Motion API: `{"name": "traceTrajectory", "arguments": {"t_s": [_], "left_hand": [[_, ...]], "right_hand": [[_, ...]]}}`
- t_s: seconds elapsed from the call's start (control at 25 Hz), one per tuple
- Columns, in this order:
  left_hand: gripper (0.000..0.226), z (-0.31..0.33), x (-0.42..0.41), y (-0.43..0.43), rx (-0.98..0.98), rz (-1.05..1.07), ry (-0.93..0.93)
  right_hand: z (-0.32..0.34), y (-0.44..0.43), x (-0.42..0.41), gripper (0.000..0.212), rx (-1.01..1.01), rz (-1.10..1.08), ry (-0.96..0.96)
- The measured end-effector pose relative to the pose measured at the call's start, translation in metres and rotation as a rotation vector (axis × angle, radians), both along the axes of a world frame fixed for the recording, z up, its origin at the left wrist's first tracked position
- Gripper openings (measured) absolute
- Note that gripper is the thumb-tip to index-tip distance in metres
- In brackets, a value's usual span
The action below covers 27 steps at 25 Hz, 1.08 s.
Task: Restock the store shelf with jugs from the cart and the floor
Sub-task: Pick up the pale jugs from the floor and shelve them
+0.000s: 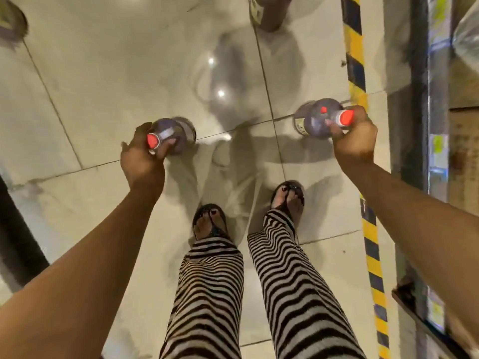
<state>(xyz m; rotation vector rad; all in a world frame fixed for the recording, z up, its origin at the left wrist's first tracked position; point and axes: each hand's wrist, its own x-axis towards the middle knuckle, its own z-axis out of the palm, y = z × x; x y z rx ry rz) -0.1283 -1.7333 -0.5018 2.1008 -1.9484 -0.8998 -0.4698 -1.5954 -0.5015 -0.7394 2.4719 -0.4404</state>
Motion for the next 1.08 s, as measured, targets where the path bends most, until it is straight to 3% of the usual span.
{"name": "traceTrajectory", "arguments": {"t_s": [0.32, 0.56, 0.8, 1.0, 1.08], "left_hand": [[0.034, -0.007, -0.010, -0.014, 0.101, 0.082, 0.097], [0.032, 0.054, -0.028, 0.006, 0.151, 0.022, 0.113], [0.033, 0.206, -0.054, 0.036, 0.197, -0.023, 0.033], [0.049, 0.336, -0.072, 0.053, 0.161, -0.312, -0.052], [0.057, 0.380, -0.077, 0.056, 0.088, -0.442, -0.046]], "right_hand": [[-0.013, -0.002, -0.003, 0.038, 0.005, -0.001, -0.010], [0.020, 0.021, 0.026, 0.035, -0.028, -0.087, -0.221], [0.177, 0.063, 0.066, 0.036, -0.005, -0.088, -0.209], [0.327, 0.087, 0.095, 0.018, -0.039, -0.252, -0.286], [0.380, 0.097, 0.104, 0.029, -0.032, -0.222, -0.246]]}}
